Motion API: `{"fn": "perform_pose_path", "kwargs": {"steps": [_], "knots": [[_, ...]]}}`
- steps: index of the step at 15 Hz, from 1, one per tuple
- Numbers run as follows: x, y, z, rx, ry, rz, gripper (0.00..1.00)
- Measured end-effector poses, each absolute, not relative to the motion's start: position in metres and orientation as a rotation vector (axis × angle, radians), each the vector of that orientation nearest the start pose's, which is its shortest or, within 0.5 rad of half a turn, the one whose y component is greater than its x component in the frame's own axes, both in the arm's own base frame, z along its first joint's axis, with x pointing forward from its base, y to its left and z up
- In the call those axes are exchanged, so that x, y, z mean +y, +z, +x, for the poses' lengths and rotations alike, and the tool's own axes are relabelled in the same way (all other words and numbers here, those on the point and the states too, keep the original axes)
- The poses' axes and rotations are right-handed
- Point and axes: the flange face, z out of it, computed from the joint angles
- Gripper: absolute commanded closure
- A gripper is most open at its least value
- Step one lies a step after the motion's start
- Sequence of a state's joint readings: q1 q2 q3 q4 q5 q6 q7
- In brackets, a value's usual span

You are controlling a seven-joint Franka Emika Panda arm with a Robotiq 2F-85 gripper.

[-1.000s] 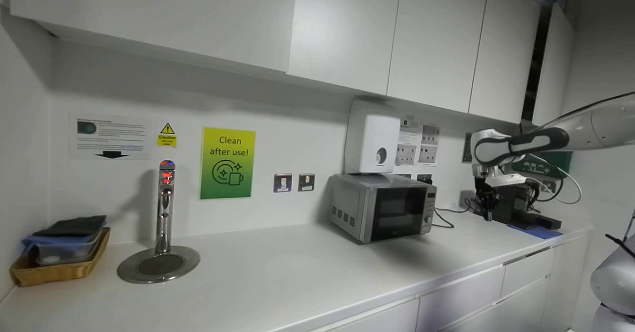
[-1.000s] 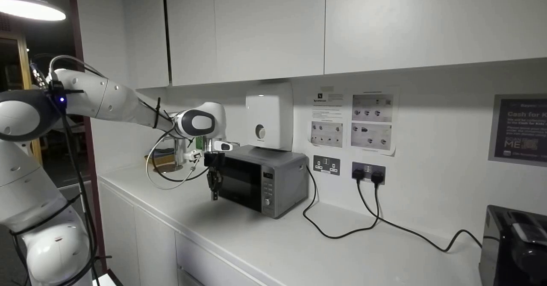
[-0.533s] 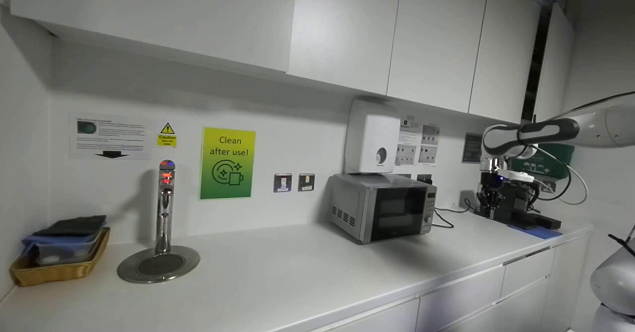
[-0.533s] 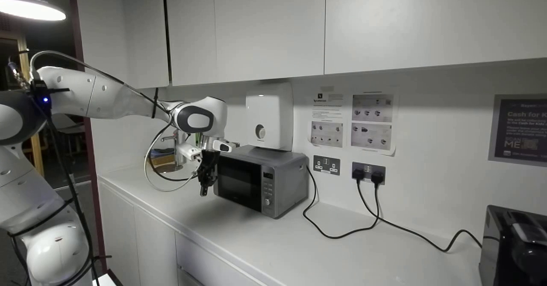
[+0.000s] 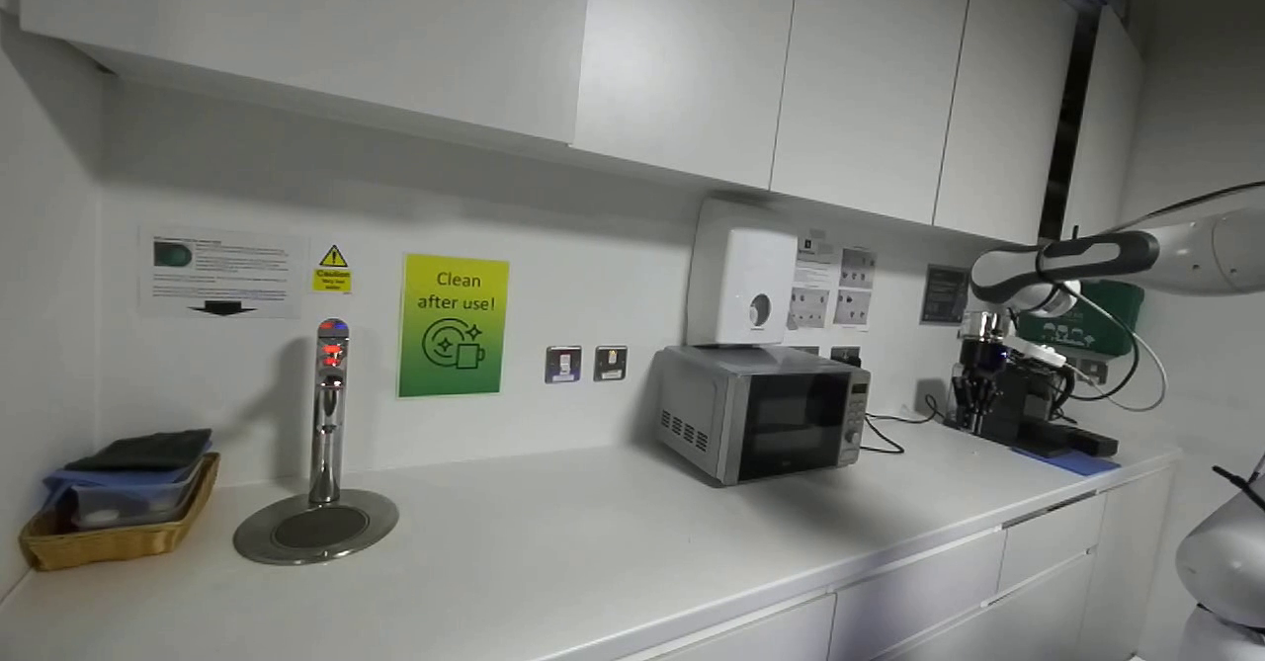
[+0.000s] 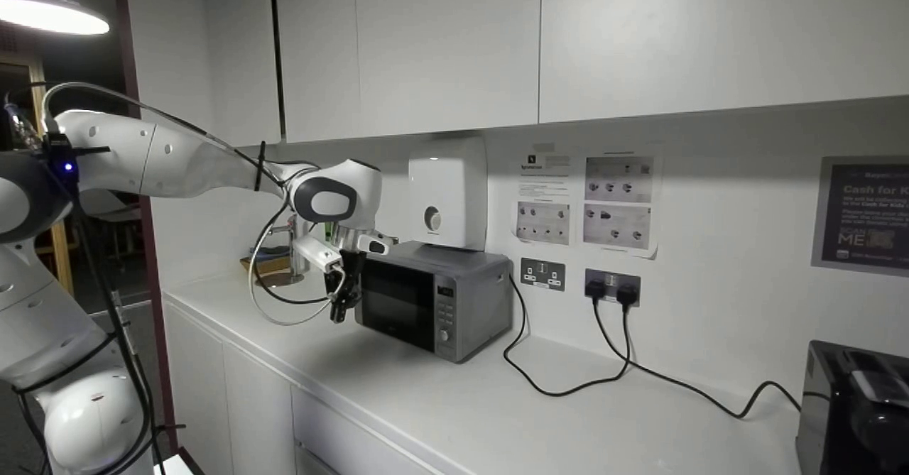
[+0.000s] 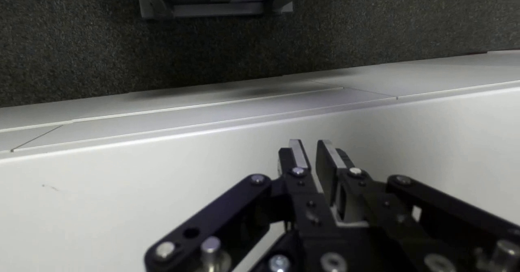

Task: Press a button on the microwave

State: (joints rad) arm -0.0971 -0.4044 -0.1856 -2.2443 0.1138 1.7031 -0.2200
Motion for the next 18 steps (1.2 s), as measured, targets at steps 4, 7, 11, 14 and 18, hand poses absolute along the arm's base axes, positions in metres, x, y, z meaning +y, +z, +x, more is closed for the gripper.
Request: {"fn": "perform_pose_path", "kwargs": {"steps": [4,7,11,14,18], "knots": [[-0.1119,0.5137,0.4024,0.093,0.136,-2.921,0.22],[-0.1115,0.5136,0.4027,0.092,0.134,-2.921,0.01],[-0.1115,0.5136,0.4027,0.092,0.134,-2.921,0.00],[-0.1116,0.5138,0.4031,0.092,0.129,-2.922,0.00],[-0.1127,0.5134,0.4061,0.122,0.092,-2.931,0.00]]}}
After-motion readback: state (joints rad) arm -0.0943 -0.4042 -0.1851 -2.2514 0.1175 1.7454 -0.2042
